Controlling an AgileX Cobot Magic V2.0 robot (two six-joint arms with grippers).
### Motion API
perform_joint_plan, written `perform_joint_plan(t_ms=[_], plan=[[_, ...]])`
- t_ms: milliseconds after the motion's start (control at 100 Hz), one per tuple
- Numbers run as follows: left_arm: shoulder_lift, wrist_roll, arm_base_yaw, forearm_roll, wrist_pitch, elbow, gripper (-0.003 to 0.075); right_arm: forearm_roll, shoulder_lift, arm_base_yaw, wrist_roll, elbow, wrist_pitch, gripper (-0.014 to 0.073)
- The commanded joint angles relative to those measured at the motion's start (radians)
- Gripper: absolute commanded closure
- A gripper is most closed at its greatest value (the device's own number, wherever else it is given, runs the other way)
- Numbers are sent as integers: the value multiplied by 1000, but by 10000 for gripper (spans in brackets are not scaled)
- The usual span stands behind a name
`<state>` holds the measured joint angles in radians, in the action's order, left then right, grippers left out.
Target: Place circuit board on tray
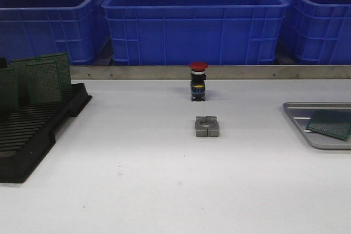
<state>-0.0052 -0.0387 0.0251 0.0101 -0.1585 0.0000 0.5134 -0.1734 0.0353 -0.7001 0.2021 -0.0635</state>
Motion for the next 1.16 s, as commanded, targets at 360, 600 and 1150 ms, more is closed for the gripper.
perform_joint_plan(t_ms=[360, 600, 1150], plan=[[-31, -12, -1, -10, 83, 49, 741, -574, 209, 42, 658, -218, 94, 706], [-31, -12, -1, -10, 83, 49, 741, -574, 211, 42, 658, -218, 96, 706], [-31, -12, -1, -10, 83, 49, 741, -574, 211, 42, 658, -218, 91, 706]])
